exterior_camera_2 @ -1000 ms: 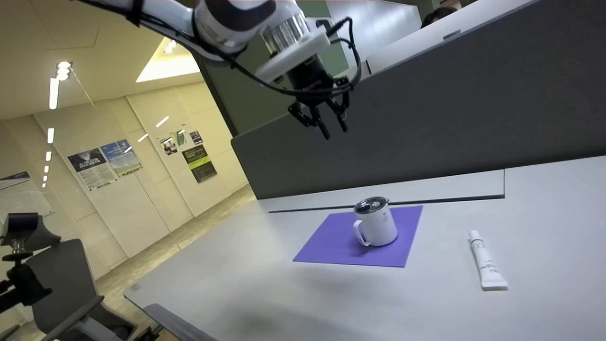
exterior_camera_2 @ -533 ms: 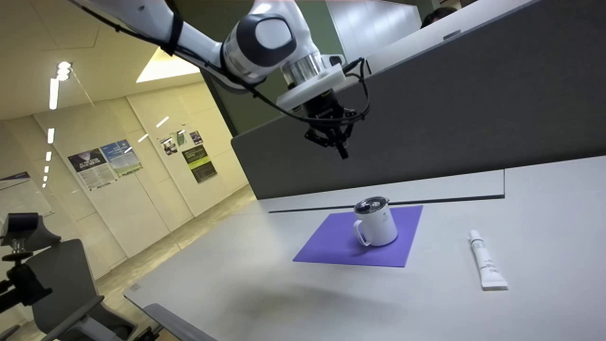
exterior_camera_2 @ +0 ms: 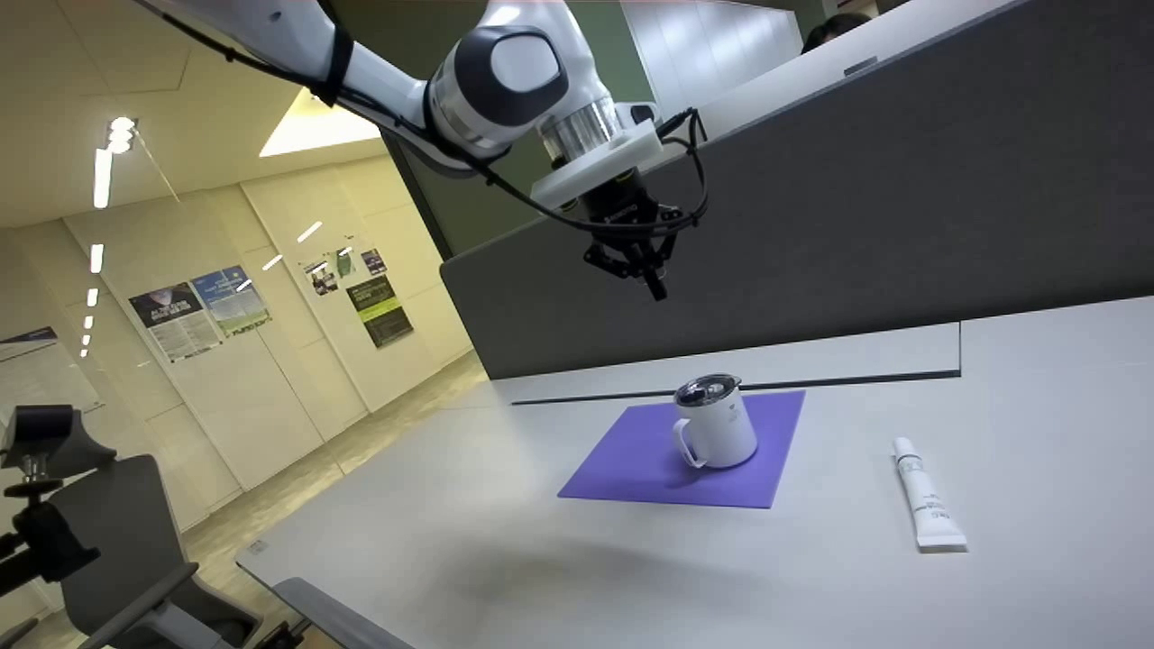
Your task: Move the black thing on the mug
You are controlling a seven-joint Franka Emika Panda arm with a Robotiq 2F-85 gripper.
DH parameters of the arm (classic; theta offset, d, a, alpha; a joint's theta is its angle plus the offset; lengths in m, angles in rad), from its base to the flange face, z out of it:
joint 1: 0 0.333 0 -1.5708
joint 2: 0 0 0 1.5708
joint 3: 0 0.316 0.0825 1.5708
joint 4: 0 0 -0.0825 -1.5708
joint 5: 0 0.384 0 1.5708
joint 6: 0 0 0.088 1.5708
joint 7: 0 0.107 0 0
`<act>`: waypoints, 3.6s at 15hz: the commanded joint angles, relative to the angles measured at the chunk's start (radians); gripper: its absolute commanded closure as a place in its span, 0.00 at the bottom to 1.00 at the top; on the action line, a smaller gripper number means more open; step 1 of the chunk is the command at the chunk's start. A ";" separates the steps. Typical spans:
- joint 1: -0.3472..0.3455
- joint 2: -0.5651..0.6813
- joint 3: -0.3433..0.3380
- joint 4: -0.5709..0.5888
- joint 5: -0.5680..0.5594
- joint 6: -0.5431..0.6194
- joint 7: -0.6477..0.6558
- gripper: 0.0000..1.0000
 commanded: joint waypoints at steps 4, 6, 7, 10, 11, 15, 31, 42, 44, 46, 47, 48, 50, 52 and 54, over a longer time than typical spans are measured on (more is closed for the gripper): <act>-0.030 0.005 0.033 0.007 -0.013 0.034 0.018 1.00; -0.033 0.035 0.040 0.033 -0.014 0.120 0.041 1.00; -0.034 0.053 0.043 0.047 -0.014 0.152 0.050 1.00; -0.042 0.122 0.051 0.099 -0.022 0.186 0.074 1.00; -0.043 0.143 0.053 0.116 -0.024 0.182 0.084 1.00; -0.050 0.224 0.064 0.195 -0.037 0.102 0.125 1.00; -0.095 0.444 0.135 0.370 -0.014 -0.099 0.122 1.00; -0.082 0.429 0.146 0.339 -0.031 -0.103 0.124 1.00; -0.079 0.426 0.141 0.329 -0.039 -0.100 0.126 1.00; -0.077 0.421 0.136 0.315 -0.050 -0.091 0.129 1.00; -0.076 0.420 0.135 0.312 -0.054 -0.087 0.130 1.00; -0.076 0.421 0.134 0.311 -0.058 -0.086 0.131 1.00; -0.077 0.426 0.133 0.312 -0.062 -0.073 0.136 1.00; -0.081 0.431 0.131 0.315 -0.064 -0.054 0.135 1.00; -0.091 0.435 0.134 0.318 -0.063 -0.033 0.118 1.00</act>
